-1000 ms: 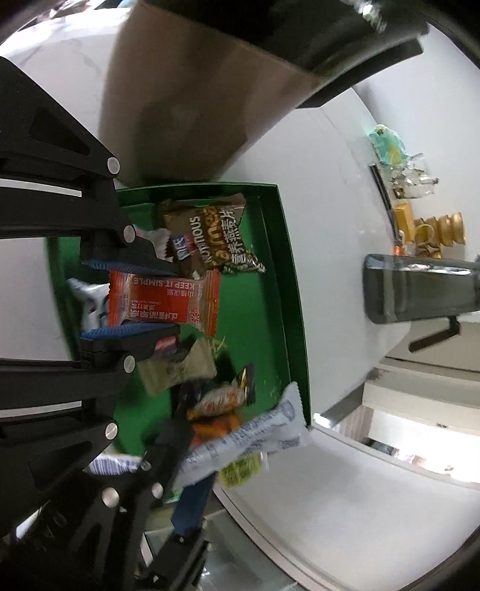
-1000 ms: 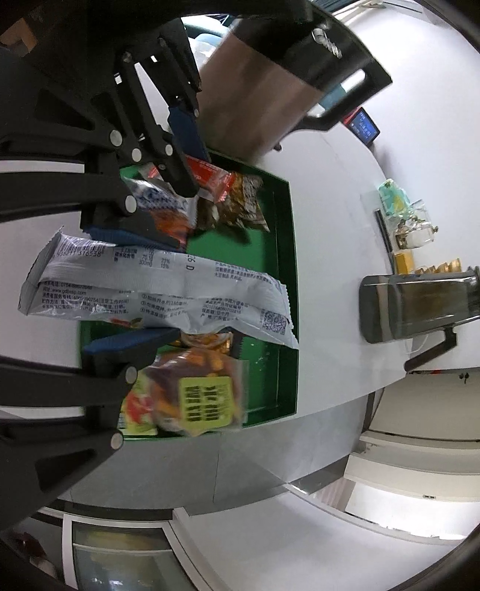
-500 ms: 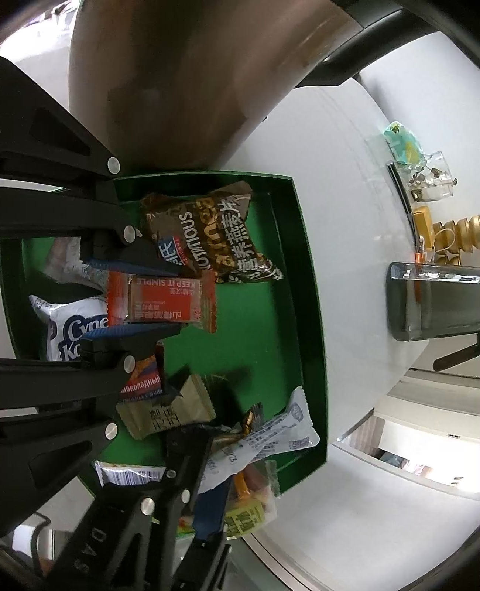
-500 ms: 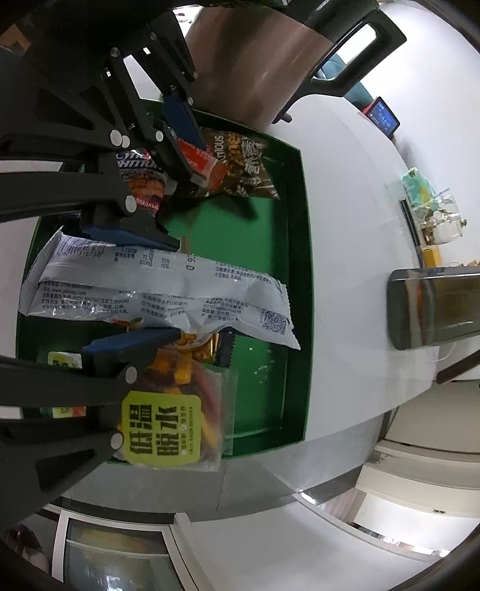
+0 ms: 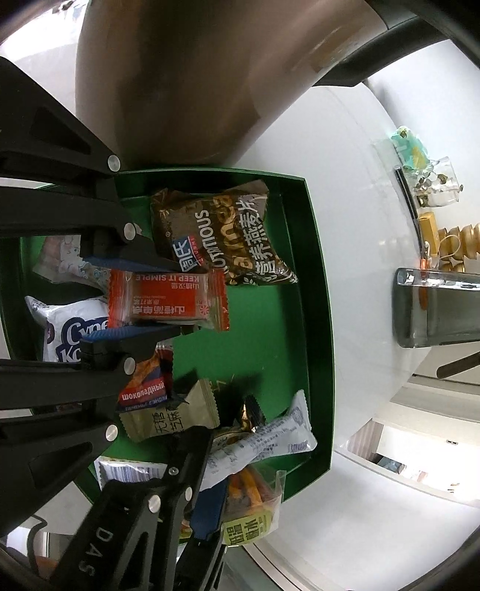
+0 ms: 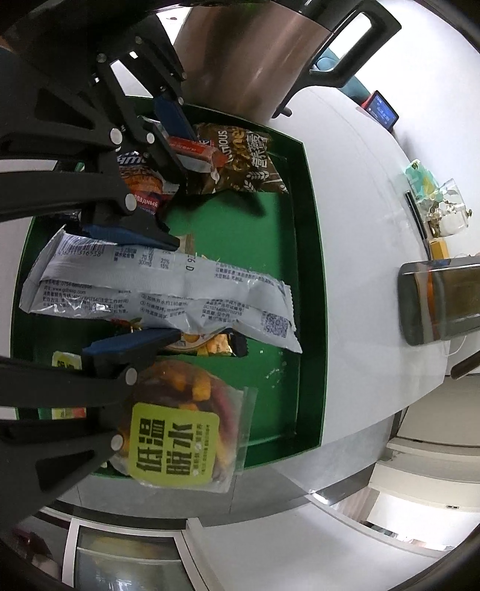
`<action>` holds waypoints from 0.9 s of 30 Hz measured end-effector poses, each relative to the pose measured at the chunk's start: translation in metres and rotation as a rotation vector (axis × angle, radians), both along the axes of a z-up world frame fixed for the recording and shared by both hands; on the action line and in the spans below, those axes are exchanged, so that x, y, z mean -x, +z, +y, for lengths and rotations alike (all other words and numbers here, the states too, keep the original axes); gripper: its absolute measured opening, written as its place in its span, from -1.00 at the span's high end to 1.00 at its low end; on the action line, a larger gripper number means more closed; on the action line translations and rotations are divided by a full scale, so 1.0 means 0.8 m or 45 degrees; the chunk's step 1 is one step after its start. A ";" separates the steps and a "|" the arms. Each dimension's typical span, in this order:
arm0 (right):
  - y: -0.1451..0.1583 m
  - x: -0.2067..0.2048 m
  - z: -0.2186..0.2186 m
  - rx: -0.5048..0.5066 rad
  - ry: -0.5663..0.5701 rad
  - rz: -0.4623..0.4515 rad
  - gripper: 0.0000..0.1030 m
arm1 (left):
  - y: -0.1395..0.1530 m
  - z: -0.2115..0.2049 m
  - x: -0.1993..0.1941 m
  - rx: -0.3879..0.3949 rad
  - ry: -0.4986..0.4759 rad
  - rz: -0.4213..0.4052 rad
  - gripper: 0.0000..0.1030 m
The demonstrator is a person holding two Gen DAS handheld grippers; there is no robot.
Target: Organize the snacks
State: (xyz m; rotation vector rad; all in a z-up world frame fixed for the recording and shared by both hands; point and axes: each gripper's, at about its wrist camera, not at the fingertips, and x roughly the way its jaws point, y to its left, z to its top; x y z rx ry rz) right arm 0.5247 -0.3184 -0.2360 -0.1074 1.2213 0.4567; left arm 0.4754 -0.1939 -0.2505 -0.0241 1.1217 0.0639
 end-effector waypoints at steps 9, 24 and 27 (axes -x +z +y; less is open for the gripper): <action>0.008 -0.002 0.001 -0.003 -0.031 -0.010 -0.21 | 0.001 0.007 -0.002 0.024 0.022 0.014 0.17; 0.036 0.004 -0.001 -0.029 -0.075 -0.103 -1.00 | 0.013 -0.009 0.006 -0.013 -0.050 -0.019 -0.85; 0.042 0.008 -0.003 -0.021 -0.087 -0.136 -1.00 | 0.014 -0.010 0.007 -0.012 -0.053 -0.018 -0.94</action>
